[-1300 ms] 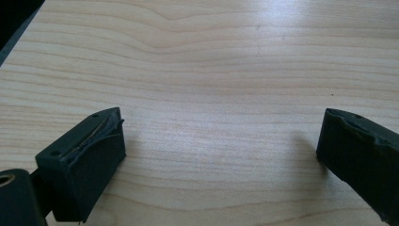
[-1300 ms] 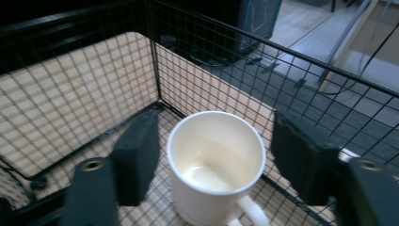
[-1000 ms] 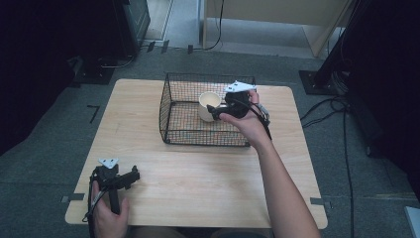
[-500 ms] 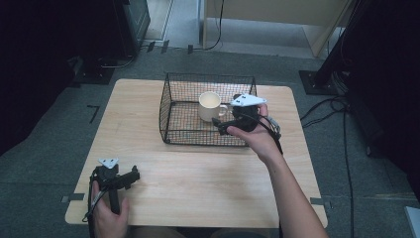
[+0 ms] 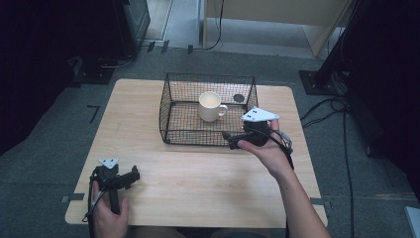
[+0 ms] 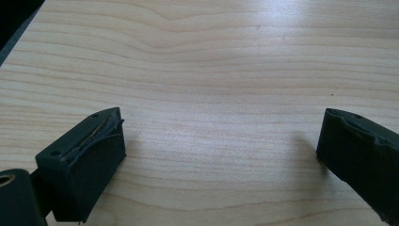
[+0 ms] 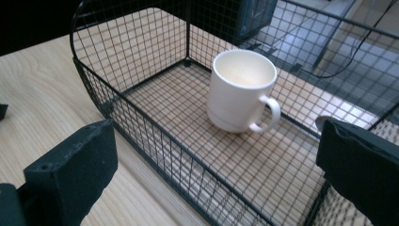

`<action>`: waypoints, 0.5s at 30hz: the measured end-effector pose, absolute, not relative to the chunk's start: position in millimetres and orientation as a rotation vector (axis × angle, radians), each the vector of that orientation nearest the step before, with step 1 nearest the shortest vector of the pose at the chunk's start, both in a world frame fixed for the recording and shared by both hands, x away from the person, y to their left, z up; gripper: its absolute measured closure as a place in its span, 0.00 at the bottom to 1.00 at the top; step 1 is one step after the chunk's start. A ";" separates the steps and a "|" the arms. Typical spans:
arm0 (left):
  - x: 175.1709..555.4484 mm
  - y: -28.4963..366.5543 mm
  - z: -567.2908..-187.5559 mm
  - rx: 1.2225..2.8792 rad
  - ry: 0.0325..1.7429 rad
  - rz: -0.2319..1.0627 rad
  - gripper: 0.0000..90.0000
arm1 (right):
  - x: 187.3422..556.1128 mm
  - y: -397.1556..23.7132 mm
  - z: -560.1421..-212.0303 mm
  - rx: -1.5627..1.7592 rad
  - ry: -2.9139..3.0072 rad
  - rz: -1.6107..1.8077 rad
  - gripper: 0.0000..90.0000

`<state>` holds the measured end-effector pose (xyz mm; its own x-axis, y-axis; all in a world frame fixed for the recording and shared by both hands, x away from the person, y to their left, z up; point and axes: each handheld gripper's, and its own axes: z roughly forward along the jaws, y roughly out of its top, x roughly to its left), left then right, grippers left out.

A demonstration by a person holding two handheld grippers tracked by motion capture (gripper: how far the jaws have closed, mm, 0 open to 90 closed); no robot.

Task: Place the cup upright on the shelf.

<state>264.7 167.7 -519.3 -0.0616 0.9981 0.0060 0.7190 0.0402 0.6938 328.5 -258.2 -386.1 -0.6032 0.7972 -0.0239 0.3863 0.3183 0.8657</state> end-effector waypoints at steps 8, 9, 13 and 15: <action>264.6 167.5 -519.3 1.726 1.835 0.744 0.02 | 309.3 -274.1 -397.1 1.068 2.126 1.215 0.00; 264.6 167.5 -519.3 1.726 1.835 0.745 0.02 | 305.0 -279.6 -400.0 1.077 2.121 1.214 0.00; 264.7 167.5 -519.4 1.725 1.834 0.745 0.02 | 300.2 -286.5 -403.9 1.097 2.113 1.205 0.00; 264.6 167.7 -519.3 1.729 1.833 0.745 0.02 | 297.1 -292.1 -407.3 1.115 2.097 1.199 0.00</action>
<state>264.6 167.7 -519.3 -0.0610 0.9981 0.0060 0.7193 0.0398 0.6935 297.1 -292.1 -407.3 -0.5552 0.8317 -0.0087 0.4143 0.2856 0.8641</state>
